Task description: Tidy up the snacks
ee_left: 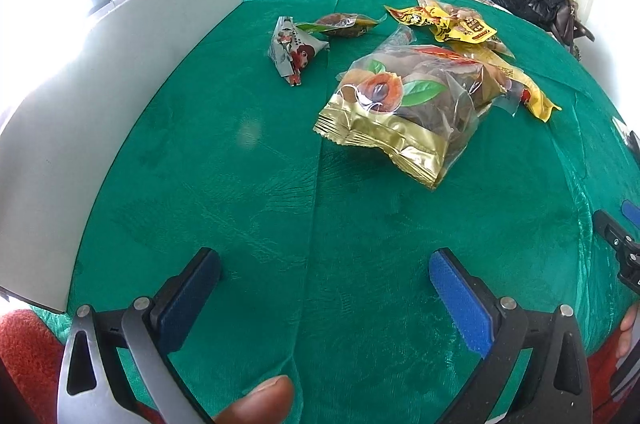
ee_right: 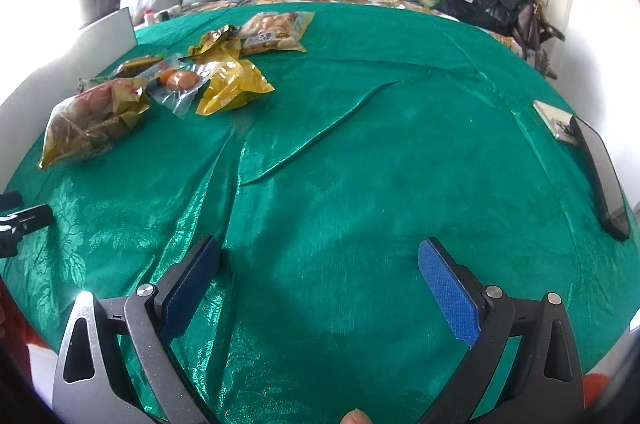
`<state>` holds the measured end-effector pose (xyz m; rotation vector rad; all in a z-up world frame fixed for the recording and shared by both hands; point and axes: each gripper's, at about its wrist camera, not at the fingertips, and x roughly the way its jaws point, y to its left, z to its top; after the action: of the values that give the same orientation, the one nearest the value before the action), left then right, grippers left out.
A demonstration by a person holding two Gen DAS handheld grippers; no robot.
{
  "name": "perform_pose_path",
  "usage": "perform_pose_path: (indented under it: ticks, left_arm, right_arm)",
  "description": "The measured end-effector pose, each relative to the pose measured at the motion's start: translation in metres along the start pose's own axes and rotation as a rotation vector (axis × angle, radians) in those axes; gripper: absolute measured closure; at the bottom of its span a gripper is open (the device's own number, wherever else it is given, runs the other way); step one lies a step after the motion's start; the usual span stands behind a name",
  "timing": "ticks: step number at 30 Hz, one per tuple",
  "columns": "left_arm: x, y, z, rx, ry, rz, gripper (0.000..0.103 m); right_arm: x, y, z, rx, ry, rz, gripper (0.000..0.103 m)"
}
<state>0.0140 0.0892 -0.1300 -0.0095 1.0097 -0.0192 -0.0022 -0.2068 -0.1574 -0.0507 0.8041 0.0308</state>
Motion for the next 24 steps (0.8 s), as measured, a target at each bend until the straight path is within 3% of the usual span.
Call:
perform_pose_path:
  ticks: [24]
  left_arm:
    - [0.0000,0.0009,-0.0005,0.004,-0.025,0.004,0.000]
  right_arm:
    - [0.0033,0.0010,0.0058,0.001,0.006,0.003,0.001]
